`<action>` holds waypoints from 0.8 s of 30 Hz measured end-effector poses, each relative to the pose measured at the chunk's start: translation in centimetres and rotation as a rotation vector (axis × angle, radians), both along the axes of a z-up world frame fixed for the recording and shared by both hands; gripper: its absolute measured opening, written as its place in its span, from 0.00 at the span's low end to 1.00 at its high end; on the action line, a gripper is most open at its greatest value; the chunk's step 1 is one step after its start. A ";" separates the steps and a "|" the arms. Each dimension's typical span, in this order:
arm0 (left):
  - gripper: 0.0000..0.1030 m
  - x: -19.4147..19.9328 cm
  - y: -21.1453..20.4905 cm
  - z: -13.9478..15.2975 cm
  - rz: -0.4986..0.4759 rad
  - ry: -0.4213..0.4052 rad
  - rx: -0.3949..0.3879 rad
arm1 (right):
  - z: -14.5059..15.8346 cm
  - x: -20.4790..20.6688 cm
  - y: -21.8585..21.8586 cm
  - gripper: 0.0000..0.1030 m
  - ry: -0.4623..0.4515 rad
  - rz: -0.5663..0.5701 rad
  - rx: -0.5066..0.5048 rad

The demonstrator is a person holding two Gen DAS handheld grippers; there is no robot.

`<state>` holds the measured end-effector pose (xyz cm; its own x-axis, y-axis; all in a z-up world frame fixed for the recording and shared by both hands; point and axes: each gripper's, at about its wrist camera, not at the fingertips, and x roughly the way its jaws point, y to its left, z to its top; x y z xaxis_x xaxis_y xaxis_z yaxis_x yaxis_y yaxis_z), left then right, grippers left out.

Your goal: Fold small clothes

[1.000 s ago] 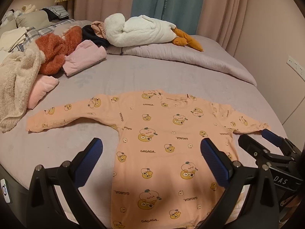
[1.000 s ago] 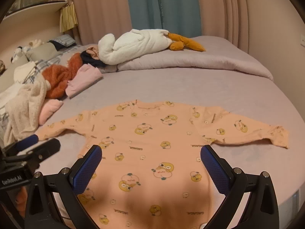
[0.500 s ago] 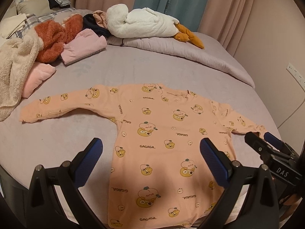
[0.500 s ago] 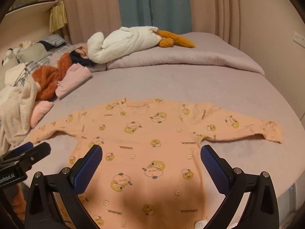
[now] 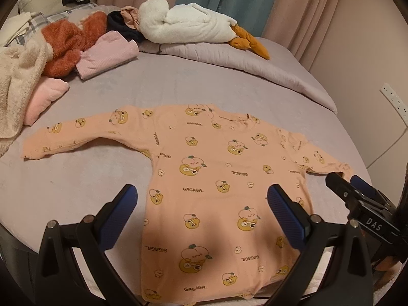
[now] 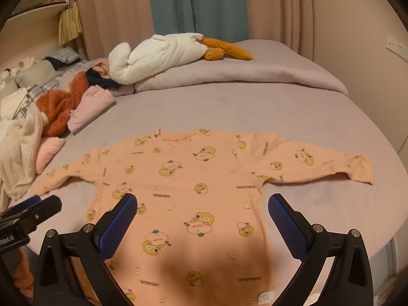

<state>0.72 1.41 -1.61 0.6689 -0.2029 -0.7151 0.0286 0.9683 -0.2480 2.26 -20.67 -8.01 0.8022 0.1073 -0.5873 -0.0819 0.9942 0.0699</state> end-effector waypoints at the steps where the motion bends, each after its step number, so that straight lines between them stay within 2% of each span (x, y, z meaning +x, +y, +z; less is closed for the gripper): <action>1: 0.99 -0.1 -0.1 0.0 -0.002 -0.002 0.001 | 0.0 0.0 0.0 0.99 0.000 -0.002 -0.002; 24: 0.99 -0.7 -0.9 0.4 0.018 -0.015 0.073 | -0.3 0.1 -1.1 0.99 0.010 0.011 0.064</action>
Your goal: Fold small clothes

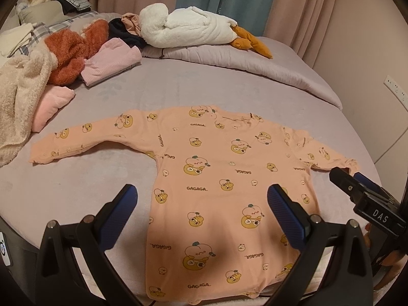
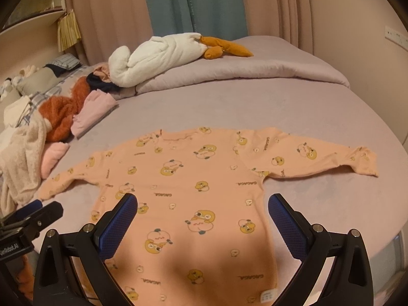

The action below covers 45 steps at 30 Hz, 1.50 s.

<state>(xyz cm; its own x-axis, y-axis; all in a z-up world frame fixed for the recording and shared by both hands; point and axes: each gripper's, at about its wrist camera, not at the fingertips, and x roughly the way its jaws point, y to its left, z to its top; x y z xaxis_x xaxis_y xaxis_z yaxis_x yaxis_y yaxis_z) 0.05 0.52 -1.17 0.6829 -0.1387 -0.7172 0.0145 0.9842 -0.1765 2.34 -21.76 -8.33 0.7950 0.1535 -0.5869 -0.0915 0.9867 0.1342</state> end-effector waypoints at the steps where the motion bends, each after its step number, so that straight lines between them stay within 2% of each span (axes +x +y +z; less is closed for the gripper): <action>1: 0.99 0.0 0.0 0.0 0.002 0.000 0.003 | 0.0 0.1 0.0 0.99 0.001 0.001 0.005; 24: 0.99 -0.1 -0.2 -0.3 0.005 0.004 0.028 | 0.0 0.4 0.2 0.99 0.004 0.005 0.022; 45: 0.98 0.3 -1.4 -0.6 -0.025 0.016 0.032 | 0.0 0.1 -1.6 0.99 0.011 -0.021 0.056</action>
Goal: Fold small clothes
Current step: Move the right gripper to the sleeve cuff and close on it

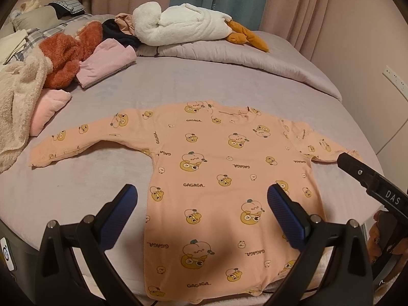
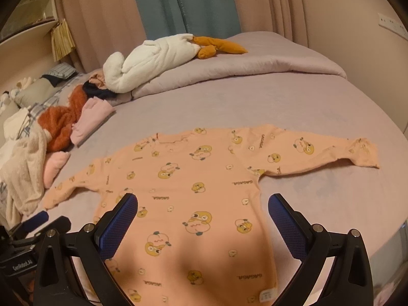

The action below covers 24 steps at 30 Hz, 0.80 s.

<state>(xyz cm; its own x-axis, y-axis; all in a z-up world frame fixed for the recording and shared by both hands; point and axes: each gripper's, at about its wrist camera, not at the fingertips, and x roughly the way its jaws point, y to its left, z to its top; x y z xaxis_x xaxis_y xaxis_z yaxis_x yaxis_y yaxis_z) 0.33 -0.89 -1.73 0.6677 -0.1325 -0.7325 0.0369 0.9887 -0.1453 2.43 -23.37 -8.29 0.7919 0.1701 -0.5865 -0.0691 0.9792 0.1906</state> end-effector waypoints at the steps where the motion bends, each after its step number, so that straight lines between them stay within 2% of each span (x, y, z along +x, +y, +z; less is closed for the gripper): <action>1: 0.98 0.0 -0.1 0.0 -0.001 0.001 0.000 | 0.0 0.0 -0.1 0.99 0.000 -0.002 0.003; 14: 0.98 0.8 -0.5 -0.5 -0.016 0.019 -0.028 | 0.4 -0.2 -3.2 0.98 -0.012 -0.064 0.064; 21: 0.92 1.9 -0.4 -1.4 -0.005 0.043 -0.064 | 0.6 -0.3 -8.8 0.98 -0.018 -0.185 0.155; 24: 0.87 2.6 -0.3 -2.0 -0.009 0.059 -0.091 | 0.0 -0.1 -12.8 0.98 -0.011 -0.268 0.247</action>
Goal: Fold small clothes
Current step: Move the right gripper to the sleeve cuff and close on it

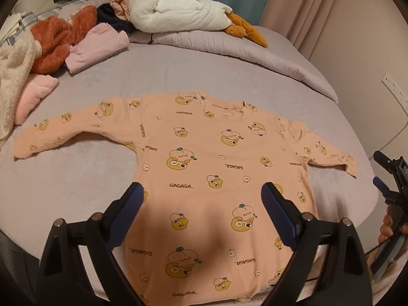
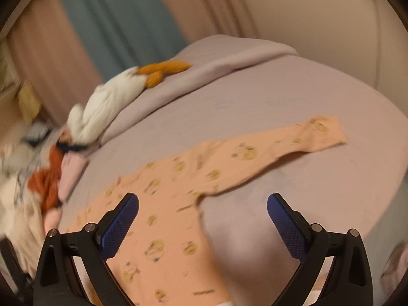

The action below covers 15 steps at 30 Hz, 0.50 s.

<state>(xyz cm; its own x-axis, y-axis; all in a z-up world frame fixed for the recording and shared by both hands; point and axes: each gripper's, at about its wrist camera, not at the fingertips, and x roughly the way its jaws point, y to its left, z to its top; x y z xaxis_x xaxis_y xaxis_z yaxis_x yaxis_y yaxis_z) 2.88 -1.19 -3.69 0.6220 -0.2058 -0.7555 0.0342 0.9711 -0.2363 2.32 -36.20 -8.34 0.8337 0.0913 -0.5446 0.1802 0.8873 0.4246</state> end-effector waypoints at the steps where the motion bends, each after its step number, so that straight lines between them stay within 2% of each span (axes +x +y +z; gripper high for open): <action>1: 0.86 0.3 0.0 -0.3 0.001 0.011 -0.008 | -0.2 0.2 -1.1 0.98 0.005 -0.022 0.026; 4: 0.80 1.0 0.0 -1.3 0.006 0.041 -0.024 | -1.3 1.1 -5.0 0.89 0.036 -0.118 0.087; 7: 0.78 1.7 -0.1 -2.0 0.008 0.071 -0.029 | -3.0 2.3 -9.0 0.86 0.080 -0.213 0.156; 9: 0.77 1.9 -0.2 -2.3 0.011 0.079 -0.023 | -4.1 3.2 -11.7 0.78 0.099 -0.271 0.211; 13: 0.77 2.5 -0.4 -2.7 0.015 0.091 -0.003 | -6.3 4.5 -15.8 0.76 0.120 -0.368 0.315; 15: 0.77 2.8 -0.4 -2.9 0.019 0.099 0.003 | -7.5 5.3 -17.5 0.71 0.136 -0.417 0.345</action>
